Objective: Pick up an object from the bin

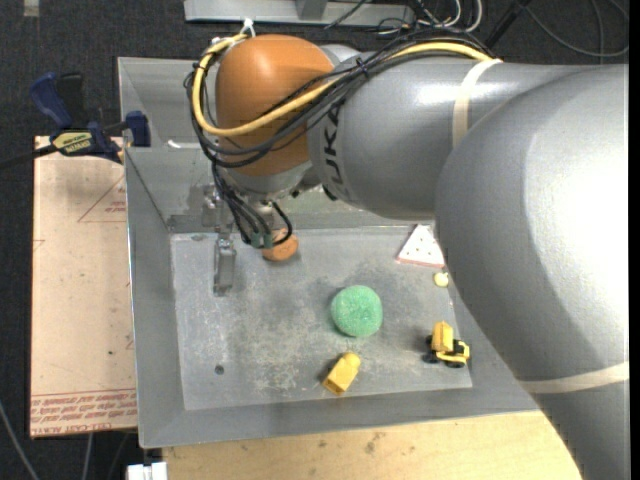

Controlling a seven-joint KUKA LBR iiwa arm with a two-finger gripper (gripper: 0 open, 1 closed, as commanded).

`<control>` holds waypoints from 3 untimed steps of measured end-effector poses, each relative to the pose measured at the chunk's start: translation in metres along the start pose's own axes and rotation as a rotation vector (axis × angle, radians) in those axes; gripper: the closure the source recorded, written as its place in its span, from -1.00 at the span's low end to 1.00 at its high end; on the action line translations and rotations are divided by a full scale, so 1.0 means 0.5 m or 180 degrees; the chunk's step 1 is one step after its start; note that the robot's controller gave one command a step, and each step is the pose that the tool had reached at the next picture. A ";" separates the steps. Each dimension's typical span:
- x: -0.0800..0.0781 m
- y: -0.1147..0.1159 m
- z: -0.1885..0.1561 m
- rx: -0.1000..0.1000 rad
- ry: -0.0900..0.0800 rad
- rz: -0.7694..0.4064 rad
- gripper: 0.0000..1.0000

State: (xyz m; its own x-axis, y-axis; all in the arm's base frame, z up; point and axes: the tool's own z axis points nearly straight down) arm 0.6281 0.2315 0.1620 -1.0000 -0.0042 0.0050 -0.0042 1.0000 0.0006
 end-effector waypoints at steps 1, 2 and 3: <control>-0.003 -0.002 -0.010 -0.0004 -0.0020 0.0012 -1.00; -0.023 -0.132 0.118 -0.0005 -0.0035 -0.0255 -1.00; -0.038 -0.216 0.100 0.0001 -0.0007 -0.0310 -1.00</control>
Offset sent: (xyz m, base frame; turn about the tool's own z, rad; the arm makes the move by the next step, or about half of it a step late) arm 0.0145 -0.0987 -0.0920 -0.1141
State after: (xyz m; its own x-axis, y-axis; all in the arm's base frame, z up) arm 0.6475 0.1236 0.1121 -0.9949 -0.1013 0.0026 -0.1013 0.9949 0.0006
